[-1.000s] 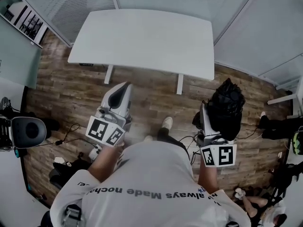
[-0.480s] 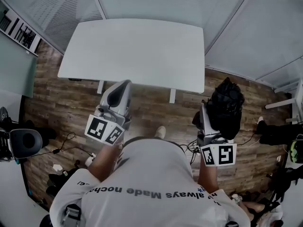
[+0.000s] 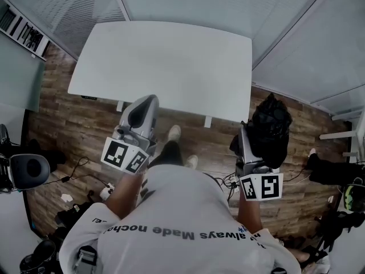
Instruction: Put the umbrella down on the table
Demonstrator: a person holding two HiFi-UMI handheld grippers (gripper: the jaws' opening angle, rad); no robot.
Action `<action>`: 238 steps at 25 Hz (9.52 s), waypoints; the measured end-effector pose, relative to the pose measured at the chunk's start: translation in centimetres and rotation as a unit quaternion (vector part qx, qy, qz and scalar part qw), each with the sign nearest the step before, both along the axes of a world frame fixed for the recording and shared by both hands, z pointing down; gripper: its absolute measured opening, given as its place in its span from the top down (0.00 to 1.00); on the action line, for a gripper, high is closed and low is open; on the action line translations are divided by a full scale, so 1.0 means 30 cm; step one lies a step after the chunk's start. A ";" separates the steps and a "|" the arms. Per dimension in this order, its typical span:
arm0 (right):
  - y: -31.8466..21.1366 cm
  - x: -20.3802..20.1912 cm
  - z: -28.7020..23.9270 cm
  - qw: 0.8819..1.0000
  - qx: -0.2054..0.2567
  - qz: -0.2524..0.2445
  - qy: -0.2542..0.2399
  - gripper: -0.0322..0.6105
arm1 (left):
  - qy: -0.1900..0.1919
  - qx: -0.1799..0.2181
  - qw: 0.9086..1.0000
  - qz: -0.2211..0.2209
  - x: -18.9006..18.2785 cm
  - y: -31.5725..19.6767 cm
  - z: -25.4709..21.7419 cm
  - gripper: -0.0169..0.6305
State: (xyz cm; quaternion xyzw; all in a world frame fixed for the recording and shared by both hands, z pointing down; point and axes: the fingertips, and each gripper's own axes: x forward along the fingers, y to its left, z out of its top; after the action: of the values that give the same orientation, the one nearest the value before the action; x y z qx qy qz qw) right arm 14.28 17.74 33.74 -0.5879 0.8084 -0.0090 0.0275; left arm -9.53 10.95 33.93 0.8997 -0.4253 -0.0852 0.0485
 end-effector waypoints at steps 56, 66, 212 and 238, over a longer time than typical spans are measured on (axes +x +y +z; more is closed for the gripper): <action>-1.215 0.082 -0.023 1.000 -0.003 0.015 0.017 0.56 | 0.006 0.006 1.000 0.026 0.126 -1.253 -0.030 0.97; -1.236 0.097 0.047 0.999 -0.030 0.013 0.019 0.56 | 0.005 0.008 1.000 0.021 0.127 -1.220 -0.041 0.97; -1.199 0.089 0.060 0.997 -0.056 -0.038 0.041 0.78 | 0.008 -0.006 0.999 0.036 0.089 -1.147 -0.019 0.97; -1.134 0.095 -0.004 0.999 -0.032 -0.015 0.026 0.84 | 0.003 -0.004 0.999 0.038 0.102 -1.140 -0.008 0.97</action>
State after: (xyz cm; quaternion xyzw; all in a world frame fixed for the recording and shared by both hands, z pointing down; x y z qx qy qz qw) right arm 17.12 -16.29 33.61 -0.5760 0.8171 -0.0203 -0.0122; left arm -6.47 -23.24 33.68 0.9150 -0.3907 -0.0841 0.0560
